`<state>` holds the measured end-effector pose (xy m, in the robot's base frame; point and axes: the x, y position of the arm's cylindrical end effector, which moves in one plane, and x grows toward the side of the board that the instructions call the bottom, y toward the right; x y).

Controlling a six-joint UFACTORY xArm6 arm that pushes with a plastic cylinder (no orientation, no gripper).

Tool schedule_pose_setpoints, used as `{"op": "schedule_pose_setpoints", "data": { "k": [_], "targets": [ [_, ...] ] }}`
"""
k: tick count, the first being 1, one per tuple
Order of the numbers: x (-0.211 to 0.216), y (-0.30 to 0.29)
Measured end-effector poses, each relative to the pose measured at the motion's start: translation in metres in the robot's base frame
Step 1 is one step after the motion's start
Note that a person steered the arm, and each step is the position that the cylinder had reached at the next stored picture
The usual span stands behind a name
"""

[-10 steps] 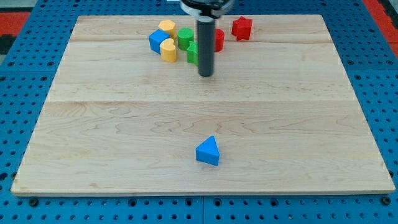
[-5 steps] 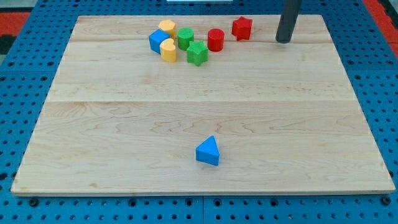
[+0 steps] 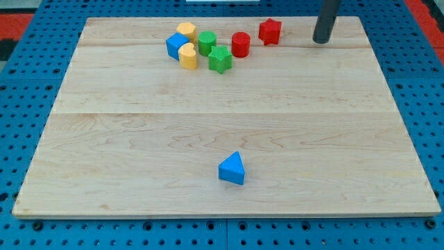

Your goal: Move the red star towards the green circle

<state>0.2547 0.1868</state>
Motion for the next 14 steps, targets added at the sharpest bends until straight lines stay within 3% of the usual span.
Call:
{"op": "schedule_pose_setpoints", "data": {
  "k": [1,3,4,7,14],
  "targets": [
    [-0.016,-0.013],
    [-0.020,-0.145],
    [-0.021,-0.178],
    [-0.061,-0.135],
    [-0.062,-0.201]
  ]
}}
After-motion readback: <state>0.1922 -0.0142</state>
